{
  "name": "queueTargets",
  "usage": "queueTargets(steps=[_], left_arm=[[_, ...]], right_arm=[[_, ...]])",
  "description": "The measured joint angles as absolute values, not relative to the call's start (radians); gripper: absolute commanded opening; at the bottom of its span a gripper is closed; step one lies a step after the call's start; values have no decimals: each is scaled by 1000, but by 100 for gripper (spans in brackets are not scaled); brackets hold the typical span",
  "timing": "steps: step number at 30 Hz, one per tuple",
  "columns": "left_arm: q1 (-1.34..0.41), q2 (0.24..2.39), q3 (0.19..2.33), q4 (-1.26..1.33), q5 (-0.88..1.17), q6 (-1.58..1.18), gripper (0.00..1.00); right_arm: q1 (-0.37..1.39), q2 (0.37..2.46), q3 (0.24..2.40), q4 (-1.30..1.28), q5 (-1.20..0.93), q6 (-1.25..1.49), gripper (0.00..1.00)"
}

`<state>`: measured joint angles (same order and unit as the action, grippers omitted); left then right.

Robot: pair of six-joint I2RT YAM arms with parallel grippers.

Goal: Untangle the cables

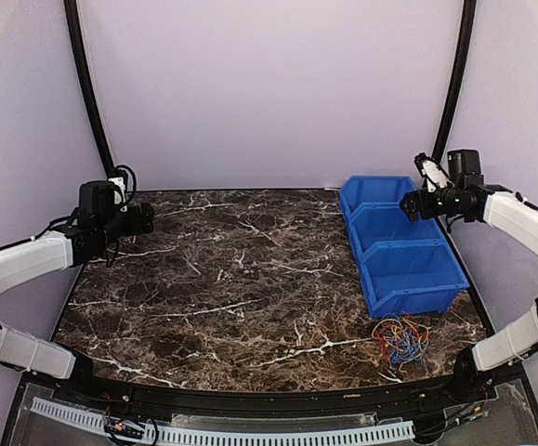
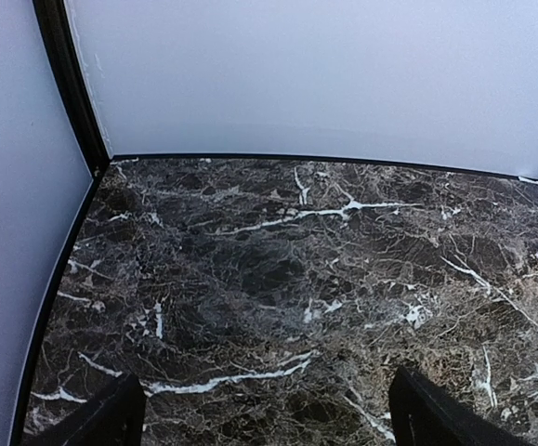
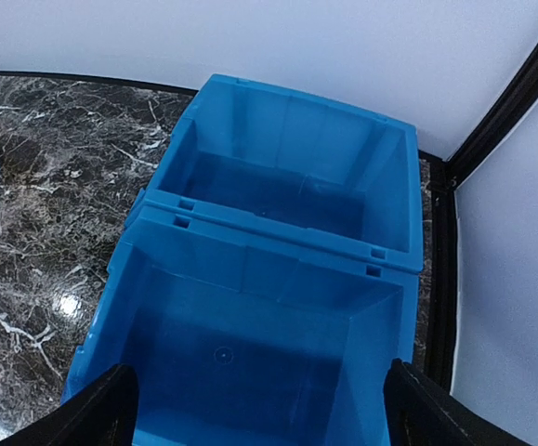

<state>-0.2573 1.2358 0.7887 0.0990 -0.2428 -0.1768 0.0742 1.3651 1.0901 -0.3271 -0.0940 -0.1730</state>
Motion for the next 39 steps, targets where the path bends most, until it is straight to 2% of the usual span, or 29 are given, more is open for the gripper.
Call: queueTargets(steps=[2, 8, 14, 18, 31, 37, 39], left_arm=[[-241, 1236, 749, 137, -217, -184, 95], [-220, 1238, 714, 224, -104, -199, 92], [-218, 1258, 715, 299, 35, -228, 87], [-218, 1278, 730, 288, 89, -247, 86], [-234, 1283, 796, 244, 159, -274, 85], [-238, 1283, 804, 229, 173, -283, 85], [-240, 1283, 804, 229, 180, -288, 85]], right_arm=[[65, 1359, 1063, -320, -115, -177, 96], [72, 1360, 1043, -315, -205, -232, 88], [182, 1436, 1085, -325, -221, -307, 84], [255, 1525, 1151, -360, -227, -345, 78], [327, 1826, 1412, -500, -178, -354, 75], [338, 1898, 1478, -572, -127, -334, 63], [344, 1933, 1510, -596, -113, -325, 62]])
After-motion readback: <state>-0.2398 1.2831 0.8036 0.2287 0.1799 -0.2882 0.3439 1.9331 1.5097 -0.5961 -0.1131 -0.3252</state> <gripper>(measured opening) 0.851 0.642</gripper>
